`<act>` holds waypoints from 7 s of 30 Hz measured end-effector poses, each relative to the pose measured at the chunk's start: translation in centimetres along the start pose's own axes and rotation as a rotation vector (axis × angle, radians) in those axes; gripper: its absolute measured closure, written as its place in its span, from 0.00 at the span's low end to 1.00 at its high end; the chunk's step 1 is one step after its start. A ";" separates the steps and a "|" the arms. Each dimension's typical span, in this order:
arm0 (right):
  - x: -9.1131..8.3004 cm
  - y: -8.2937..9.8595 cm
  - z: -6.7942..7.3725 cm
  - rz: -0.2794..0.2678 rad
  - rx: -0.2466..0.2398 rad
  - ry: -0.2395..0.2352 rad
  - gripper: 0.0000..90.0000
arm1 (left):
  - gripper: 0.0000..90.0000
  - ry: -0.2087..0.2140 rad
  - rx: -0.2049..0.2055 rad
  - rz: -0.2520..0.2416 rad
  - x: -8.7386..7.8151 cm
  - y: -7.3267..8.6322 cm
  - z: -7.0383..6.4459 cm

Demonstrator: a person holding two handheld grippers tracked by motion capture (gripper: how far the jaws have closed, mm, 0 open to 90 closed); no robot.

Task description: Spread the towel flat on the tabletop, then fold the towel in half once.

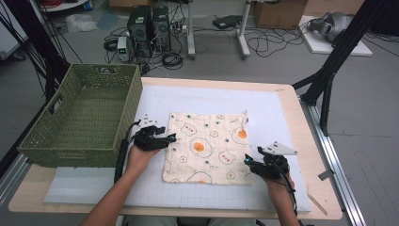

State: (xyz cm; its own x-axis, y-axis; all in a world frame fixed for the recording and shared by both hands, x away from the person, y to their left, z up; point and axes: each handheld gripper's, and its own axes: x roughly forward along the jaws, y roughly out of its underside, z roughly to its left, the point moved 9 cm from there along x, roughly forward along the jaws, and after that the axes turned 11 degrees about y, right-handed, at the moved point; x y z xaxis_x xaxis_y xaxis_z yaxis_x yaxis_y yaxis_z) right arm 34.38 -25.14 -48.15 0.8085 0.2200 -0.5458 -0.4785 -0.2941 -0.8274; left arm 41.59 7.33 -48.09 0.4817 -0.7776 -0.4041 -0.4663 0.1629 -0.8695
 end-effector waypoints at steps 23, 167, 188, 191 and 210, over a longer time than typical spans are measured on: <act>-2.7 -0.7 -2.3 -0.107 -0.029 0.034 0.12 | 0.21 0.090 0.143 -0.098 -3.5 -0.4 -4.5; 4.5 -8.3 -0.9 -0.082 -0.067 -0.106 0.96 | 0.97 -0.019 0.072 -0.067 -0.2 -5.1 -1.1; 1.4 -2.1 0.5 -0.059 -0.057 -0.164 0.95 | 0.97 0.040 0.127 0.039 -2.0 1.2 -4.4; 1.4 -1.2 0.7 -0.033 -0.058 -0.171 0.95 | 0.96 0.036 0.108 0.059 -2.0 2.2 -4.1; 2.8 -3.2 0.0 -0.020 0.007 -0.112 0.51 | 0.95 0.054 0.131 0.143 -0.5 2.6 -2.8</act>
State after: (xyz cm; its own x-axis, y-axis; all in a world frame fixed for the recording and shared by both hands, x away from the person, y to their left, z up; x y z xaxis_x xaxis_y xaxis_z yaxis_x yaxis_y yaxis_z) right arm 38.17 -23.59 -46.98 0.7749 0.3284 -0.5400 -0.4654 -0.2817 -0.8391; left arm 38.02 6.43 -49.34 0.3750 -0.7717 -0.5137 -0.4252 0.3492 -0.8350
